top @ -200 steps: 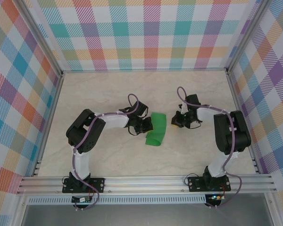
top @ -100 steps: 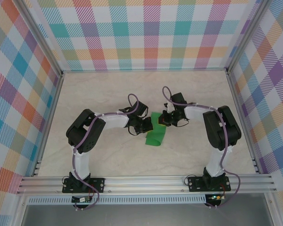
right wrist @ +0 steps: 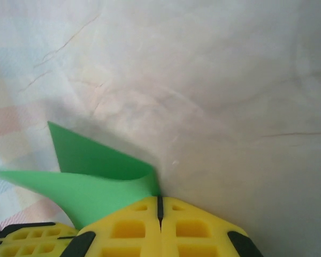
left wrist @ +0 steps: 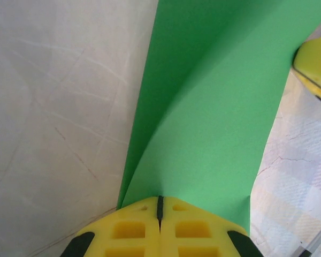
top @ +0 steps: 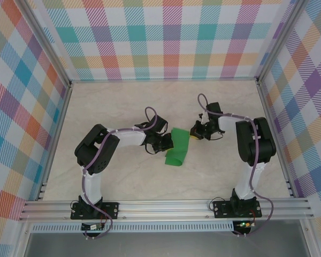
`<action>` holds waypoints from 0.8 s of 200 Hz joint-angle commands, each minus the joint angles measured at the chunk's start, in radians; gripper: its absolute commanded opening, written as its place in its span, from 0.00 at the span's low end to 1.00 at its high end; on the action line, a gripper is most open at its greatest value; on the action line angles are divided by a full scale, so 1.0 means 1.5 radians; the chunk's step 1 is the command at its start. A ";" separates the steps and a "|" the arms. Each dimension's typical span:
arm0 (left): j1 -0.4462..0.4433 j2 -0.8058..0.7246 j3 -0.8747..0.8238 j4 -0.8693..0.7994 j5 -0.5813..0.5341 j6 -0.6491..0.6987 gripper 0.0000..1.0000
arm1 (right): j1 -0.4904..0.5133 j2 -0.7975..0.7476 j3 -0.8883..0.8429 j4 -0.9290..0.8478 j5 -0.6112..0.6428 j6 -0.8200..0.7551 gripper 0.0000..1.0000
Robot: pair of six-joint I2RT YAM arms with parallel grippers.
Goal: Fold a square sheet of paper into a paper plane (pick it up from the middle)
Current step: Fold the square sheet of paper in half at the center of the table.
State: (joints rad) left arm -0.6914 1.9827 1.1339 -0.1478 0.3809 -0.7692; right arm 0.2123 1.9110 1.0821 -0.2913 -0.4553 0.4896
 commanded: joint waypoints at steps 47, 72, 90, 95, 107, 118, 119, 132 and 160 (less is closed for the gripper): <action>-0.006 0.099 -0.073 -0.192 -0.089 0.002 0.00 | 0.063 -0.116 -0.012 -0.007 0.058 0.046 0.00; -0.006 0.102 -0.071 -0.195 -0.090 0.002 0.00 | 0.087 -0.053 0.020 -0.004 0.027 0.057 0.00; -0.006 0.105 -0.071 -0.195 -0.089 0.002 0.00 | 0.089 -0.018 0.042 0.000 0.019 0.062 0.00; -0.006 0.105 -0.071 -0.195 -0.089 0.002 0.00 | 0.089 -0.010 0.048 -0.002 0.023 0.062 0.00; -0.006 0.106 -0.071 -0.196 -0.088 0.002 0.00 | 0.089 0.004 0.059 -0.008 0.034 0.060 0.00; -0.006 0.108 -0.071 -0.197 -0.088 0.002 0.00 | 0.088 0.015 0.067 -0.012 0.045 0.058 0.00; -0.006 0.108 -0.071 -0.197 -0.089 0.002 0.00 | 0.088 0.015 0.068 -0.012 0.047 0.057 0.00; -0.006 0.109 -0.070 -0.199 -0.089 0.003 0.00 | 0.085 0.025 0.071 -0.019 0.063 0.057 0.00; -0.006 0.106 -0.075 -0.197 -0.088 0.003 0.00 | 0.063 0.041 0.047 -0.010 0.094 0.063 0.00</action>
State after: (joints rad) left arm -0.6914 1.9820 1.1294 -0.1394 0.3813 -0.7692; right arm 0.3363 1.9480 1.1614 -0.3058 -0.3664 0.5694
